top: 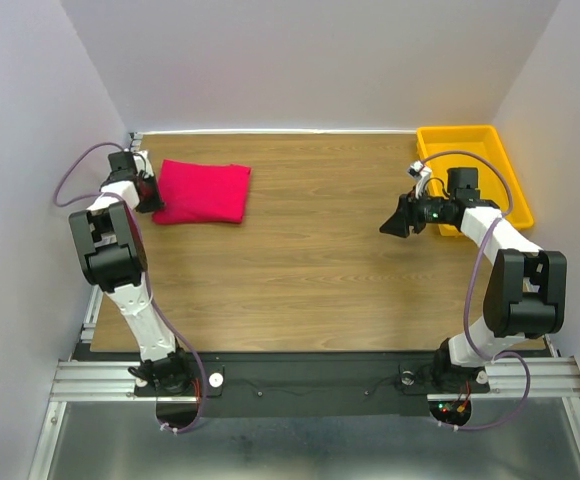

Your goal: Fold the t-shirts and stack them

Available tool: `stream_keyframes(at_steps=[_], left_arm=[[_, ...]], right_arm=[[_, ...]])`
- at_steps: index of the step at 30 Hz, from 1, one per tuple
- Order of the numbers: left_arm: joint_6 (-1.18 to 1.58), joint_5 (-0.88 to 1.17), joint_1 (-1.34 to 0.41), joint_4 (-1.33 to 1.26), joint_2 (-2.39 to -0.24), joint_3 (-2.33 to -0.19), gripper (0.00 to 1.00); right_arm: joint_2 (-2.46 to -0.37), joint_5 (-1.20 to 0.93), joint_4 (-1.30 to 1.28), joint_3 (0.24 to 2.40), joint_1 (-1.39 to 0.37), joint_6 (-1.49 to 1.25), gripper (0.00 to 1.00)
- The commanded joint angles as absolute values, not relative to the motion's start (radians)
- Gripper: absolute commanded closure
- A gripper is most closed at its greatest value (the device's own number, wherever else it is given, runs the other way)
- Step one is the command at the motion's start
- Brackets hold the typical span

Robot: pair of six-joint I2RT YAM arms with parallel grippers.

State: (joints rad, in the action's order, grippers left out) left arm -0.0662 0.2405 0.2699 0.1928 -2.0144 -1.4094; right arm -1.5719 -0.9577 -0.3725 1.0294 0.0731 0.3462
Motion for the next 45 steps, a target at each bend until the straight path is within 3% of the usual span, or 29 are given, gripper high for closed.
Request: stream_keyframes(at_steps=[1, 7, 17, 24, 28, 33, 37, 45], left_arm=[[-0.092, 0.149, 0.324, 0.212, -2.017, -1.462, 0.98], [-0.087, 0.095, 0.356, 0.227, -2.028, -1.5, 0.93], [-0.022, 0.009, 0.338, 0.083, -1.763, -1.41, 0.42], [0.023, 0.096, 0.324, 0.045, -1.651, -1.365, 0.42], [0.063, 0.224, 0.302, 0.017, -1.621, -1.303, 0.47], [0.132, 0.411, 0.258, 0.005, -1.67, -1.253, 0.78], [0.169, 0.463, 0.236, -0.037, -1.732, -1.23, 0.95], [0.199, 0.581, 0.238, -0.051, -1.877, -1.253, 0.99]], right_arm=[[-1.552, -0.982, -0.383, 1.045, 0.081, 0.371, 0.38], [-1.563, -0.98, -0.393, 1.048, 0.081, 0.379, 0.38], [-1.574, -0.98, -0.402, 1.054, 0.081, 0.387, 0.38], [-1.569, -0.979, -0.41, 1.055, 0.081, 0.393, 0.38], [-1.571, -0.977, -0.411, 1.057, 0.081, 0.396, 0.38], [-1.577, -0.976, -0.414, 1.058, 0.083, 0.399, 0.38], [-1.577, -0.973, -0.416, 1.058, 0.081, 0.4, 0.38], [-1.592, -0.969, -0.422, 1.06, 0.081, 0.406, 0.38]])
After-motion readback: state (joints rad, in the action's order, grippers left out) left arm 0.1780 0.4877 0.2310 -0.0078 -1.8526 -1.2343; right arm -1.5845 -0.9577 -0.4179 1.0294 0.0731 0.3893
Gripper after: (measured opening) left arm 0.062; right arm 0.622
